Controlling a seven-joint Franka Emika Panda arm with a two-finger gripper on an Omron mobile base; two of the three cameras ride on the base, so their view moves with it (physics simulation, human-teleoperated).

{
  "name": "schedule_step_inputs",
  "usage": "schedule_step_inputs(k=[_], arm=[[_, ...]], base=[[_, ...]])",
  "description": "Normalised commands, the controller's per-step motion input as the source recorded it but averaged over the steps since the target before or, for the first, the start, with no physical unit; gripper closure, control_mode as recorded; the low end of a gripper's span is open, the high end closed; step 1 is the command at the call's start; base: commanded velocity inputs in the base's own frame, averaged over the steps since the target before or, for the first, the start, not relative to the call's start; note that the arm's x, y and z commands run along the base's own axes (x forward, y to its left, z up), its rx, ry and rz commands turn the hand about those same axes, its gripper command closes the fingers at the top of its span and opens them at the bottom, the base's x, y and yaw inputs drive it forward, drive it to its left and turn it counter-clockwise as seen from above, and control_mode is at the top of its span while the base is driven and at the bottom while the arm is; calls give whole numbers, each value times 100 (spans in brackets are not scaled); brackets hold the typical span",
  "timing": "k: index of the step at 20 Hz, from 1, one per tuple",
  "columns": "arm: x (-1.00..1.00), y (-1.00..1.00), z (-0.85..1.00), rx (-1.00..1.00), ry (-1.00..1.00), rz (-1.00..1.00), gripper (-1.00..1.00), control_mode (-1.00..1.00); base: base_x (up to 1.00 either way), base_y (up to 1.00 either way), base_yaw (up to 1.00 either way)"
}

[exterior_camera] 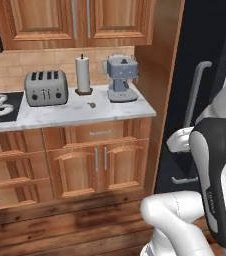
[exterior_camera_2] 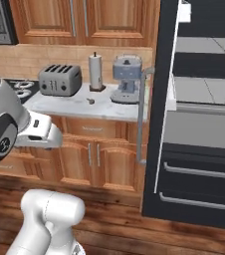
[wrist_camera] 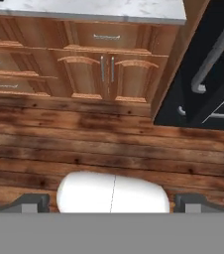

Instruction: Open the fridge, remove the apple, garlic, and steak, and place them on any counter.

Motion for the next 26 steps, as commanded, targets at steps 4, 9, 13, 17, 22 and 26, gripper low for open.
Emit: schedule_step_inputs(k=[4,9,13,17,22,26], arm=[[0,0,0,0,0,0,-100,100],[0,0,0,0,0,0,-100,100],[0,0,0,0,0,0,-100,100],[0,0,0,0,0,0,-100,100],[0,0,0,0,0,0,-100,100],[0,0,0,0,0,0,-100,100]], base=[[2,-100,-10],[0,-100,-3],[1,-100,0],[2,-100,0],[5,-93,0],[0,-8,0]])
